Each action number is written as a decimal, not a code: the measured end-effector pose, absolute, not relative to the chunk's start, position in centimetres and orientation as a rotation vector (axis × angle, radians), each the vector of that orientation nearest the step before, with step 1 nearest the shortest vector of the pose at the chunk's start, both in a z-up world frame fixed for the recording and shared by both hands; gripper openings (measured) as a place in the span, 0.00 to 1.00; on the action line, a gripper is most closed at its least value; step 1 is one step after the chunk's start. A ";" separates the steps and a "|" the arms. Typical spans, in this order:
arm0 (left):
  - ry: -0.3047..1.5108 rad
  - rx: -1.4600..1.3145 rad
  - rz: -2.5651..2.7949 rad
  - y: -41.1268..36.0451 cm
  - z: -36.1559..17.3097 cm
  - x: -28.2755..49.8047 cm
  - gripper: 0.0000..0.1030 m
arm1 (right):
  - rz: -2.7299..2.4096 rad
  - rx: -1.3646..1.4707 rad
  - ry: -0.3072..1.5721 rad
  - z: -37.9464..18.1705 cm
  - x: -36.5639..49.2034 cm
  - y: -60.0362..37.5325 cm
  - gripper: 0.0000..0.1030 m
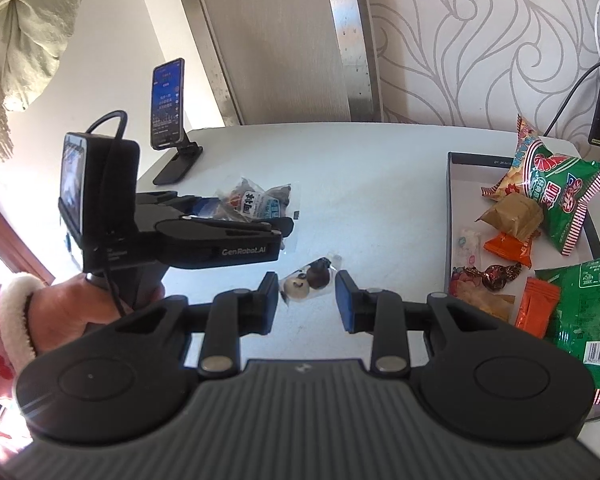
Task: Organize snacks
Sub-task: 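Carry the seed bag and the wrapped candy over the dark box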
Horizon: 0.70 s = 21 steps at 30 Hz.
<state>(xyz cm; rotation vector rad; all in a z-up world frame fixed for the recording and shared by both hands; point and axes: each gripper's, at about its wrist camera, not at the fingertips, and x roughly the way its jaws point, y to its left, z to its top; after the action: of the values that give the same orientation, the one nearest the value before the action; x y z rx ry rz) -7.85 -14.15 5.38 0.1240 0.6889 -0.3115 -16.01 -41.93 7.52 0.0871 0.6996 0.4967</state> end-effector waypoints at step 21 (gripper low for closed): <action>0.661 0.136 -0.374 -18.9 7.5 -8.0 0.71 | 0.495 0.115 0.660 9.0 -17.5 -44.7 0.33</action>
<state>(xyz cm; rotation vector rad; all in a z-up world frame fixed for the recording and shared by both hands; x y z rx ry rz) -7.98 -18.92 7.46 0.1358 0.6607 -0.3740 -17.51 -44.69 9.03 0.1148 0.6601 0.4951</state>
